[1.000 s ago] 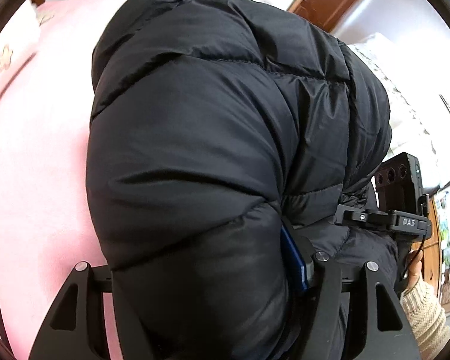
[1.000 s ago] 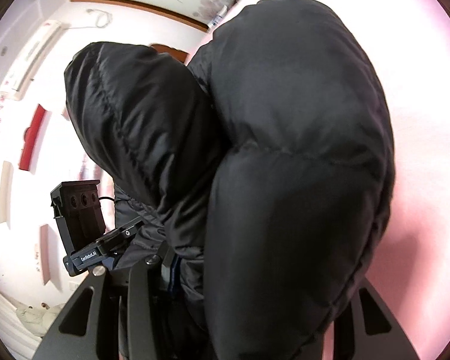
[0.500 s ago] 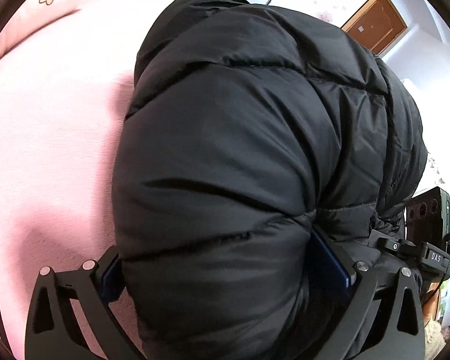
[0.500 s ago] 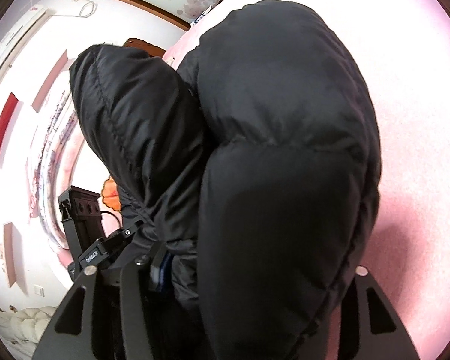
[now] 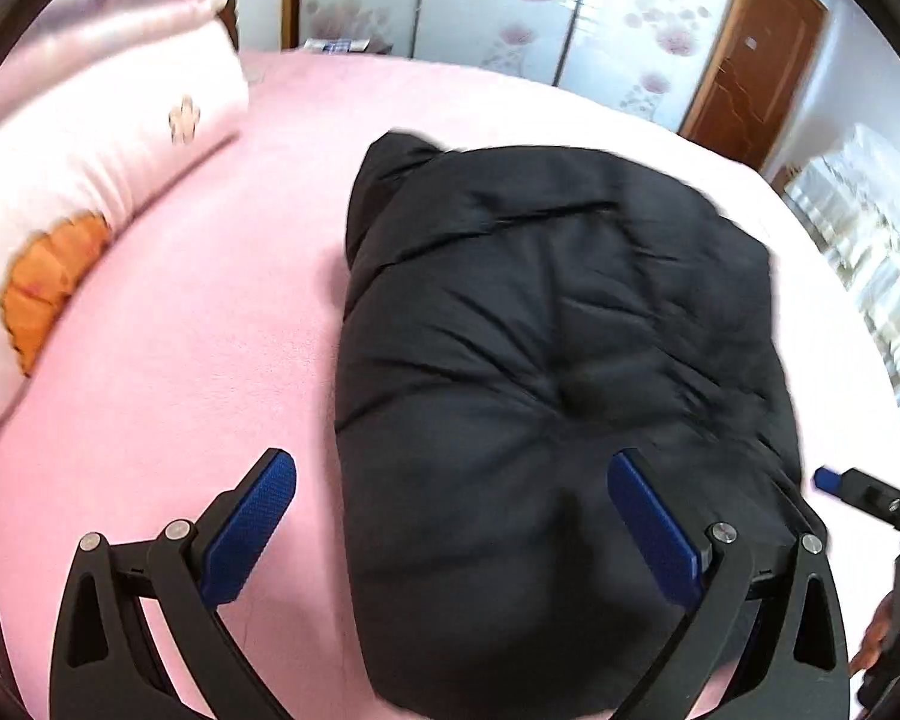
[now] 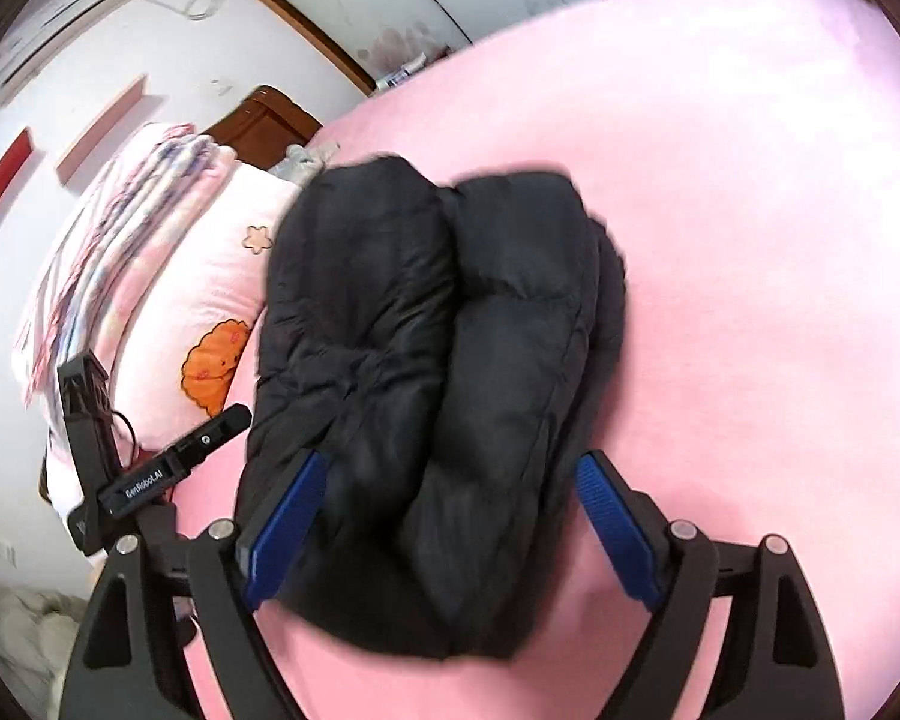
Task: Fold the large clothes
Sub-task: 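Lower the jacket bundle onto the bed with both grippers and release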
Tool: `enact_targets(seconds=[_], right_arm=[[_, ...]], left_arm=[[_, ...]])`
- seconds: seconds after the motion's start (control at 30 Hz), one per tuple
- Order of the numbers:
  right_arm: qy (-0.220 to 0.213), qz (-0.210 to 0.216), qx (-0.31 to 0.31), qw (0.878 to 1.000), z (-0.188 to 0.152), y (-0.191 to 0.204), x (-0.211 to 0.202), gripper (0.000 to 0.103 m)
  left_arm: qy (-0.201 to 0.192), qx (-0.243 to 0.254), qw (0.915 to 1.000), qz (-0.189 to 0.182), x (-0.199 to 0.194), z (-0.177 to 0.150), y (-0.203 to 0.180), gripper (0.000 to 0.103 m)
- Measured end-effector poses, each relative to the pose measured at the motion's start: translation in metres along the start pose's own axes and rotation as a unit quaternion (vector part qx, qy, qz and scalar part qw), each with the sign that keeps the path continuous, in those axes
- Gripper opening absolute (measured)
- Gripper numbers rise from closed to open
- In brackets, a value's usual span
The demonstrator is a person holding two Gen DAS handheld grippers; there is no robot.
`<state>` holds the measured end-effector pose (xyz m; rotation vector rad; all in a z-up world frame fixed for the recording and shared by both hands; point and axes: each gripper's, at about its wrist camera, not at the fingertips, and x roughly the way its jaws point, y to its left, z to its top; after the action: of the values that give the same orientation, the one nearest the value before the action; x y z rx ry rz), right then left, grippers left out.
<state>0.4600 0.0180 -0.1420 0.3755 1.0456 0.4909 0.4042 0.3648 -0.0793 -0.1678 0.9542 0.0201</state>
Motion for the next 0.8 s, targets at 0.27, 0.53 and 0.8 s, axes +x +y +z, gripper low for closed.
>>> enact_targets(seconds=[0.27,0.53,0.8], right_arm=[[-0.038,-0.040,-0.034,0.998,-0.039,0.010,-0.097,0.086],[-0.060,-0.087,-0.059,0.993,-0.079,0.031,-0.183,0.086],[-0.077,-0.130,-0.079,0.985,-0.124,0.036,-0.240,0.086]], left_arm=[[-0.009,0.032,0.9994,-0.003,-0.062,-0.082,-0.173,0.103],[-0.054,0.079,0.9953,0.014,-0.134,-0.124,-0.259,0.103],[-0.070,0.072,0.9949,-0.004,-0.182,-0.174,-0.301,0.103]])
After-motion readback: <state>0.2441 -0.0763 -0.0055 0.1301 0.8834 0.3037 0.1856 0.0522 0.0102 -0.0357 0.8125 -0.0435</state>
